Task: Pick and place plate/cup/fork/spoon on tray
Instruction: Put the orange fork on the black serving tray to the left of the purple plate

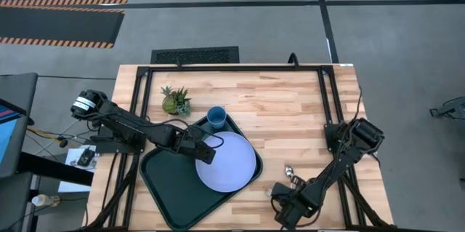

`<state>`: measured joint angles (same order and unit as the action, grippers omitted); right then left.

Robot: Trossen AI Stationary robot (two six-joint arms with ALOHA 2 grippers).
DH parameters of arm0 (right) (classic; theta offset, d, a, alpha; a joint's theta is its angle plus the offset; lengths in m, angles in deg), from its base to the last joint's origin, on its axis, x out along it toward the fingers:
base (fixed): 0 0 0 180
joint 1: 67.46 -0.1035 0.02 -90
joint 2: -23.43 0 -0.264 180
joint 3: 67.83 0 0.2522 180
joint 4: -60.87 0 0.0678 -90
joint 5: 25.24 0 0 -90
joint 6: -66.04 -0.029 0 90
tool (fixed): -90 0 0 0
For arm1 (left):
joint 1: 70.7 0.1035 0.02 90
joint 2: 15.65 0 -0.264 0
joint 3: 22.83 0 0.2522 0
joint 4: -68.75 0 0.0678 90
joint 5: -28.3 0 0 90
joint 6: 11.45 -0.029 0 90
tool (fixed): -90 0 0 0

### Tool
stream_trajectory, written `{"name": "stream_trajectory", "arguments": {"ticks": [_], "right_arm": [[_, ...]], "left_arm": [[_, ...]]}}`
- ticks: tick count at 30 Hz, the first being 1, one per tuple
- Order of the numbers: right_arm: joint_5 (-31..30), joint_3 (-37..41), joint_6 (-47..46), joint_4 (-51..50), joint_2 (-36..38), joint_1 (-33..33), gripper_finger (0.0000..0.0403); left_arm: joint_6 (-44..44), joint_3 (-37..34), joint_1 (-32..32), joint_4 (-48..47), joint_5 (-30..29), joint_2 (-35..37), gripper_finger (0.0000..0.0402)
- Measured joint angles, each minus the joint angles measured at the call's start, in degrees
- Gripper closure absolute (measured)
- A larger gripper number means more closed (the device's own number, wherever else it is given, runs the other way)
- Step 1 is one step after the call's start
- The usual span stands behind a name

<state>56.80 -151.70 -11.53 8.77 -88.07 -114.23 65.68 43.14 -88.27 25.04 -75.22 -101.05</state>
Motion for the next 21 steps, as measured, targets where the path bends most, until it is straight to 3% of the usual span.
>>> {"name": "stream_trajectory", "arguments": {"ticks": [11,16,21], "right_arm": [[0.59,0.42,-1.98,-4.03,3.54,1.14,0.0399],[-0.26,0.39,-2.06,-6.24,8.78,0.9,0.04],[-2.84,0.37,1.18,-4.81,17.0,1.06,0.0401]], "left_arm": [[-0.5,0.0,0.02,2.77,1.27,0.91,0.0113],[-1.44,0.02,0.04,4.06,1.03,3.26,0.0113],[-9.65,0.02,0.04,9.51,0.17,7.09,0.0113]]}}
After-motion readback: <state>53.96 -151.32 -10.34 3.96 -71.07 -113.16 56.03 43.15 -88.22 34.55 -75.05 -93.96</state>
